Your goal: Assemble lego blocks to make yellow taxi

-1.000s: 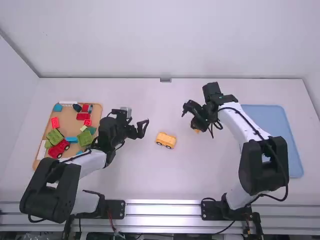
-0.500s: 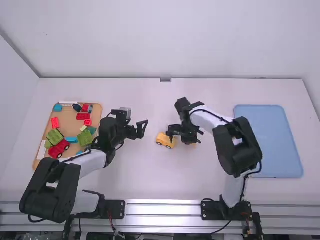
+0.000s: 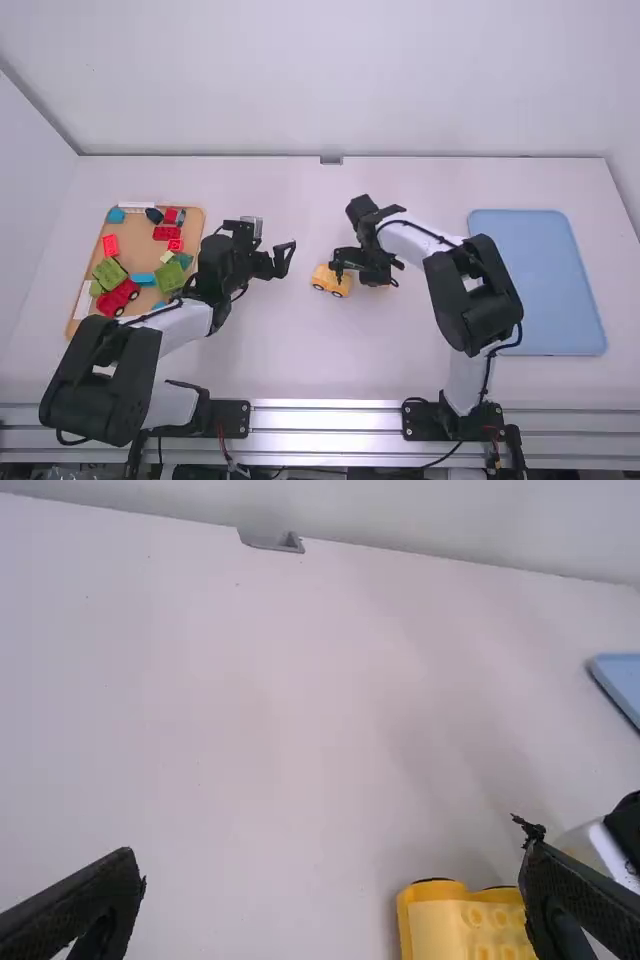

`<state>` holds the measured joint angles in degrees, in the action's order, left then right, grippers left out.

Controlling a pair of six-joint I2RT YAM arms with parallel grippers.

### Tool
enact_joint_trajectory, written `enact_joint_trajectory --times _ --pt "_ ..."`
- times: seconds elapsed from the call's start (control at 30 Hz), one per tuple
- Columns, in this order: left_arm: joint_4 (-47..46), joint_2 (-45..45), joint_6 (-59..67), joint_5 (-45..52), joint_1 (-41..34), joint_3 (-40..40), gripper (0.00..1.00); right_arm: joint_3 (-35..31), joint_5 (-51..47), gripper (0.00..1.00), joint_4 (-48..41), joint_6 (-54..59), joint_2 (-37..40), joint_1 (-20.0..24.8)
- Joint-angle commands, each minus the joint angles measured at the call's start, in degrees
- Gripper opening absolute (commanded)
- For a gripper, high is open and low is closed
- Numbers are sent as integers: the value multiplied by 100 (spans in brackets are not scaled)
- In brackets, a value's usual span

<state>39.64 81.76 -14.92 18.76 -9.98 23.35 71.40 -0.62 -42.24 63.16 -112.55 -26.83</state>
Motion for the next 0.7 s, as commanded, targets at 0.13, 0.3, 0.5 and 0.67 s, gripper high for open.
enact_joint_trajectory --times 0.13,0.3,0.5,0.67 --pt "-17 15 127 -24 -11 74 99 90 94 58 -39 4 -138 26" --pt "-22 15 131 -28 -11 74 99 96 59 99 -37 9 -136 31" --pt "-192 15 -210 -483 -11 74 99 474 -55 99 -369 4 66 -2" --pt "-654 15 -861 -1137 0 74 99 857 1154 99 -485 170 761 428"
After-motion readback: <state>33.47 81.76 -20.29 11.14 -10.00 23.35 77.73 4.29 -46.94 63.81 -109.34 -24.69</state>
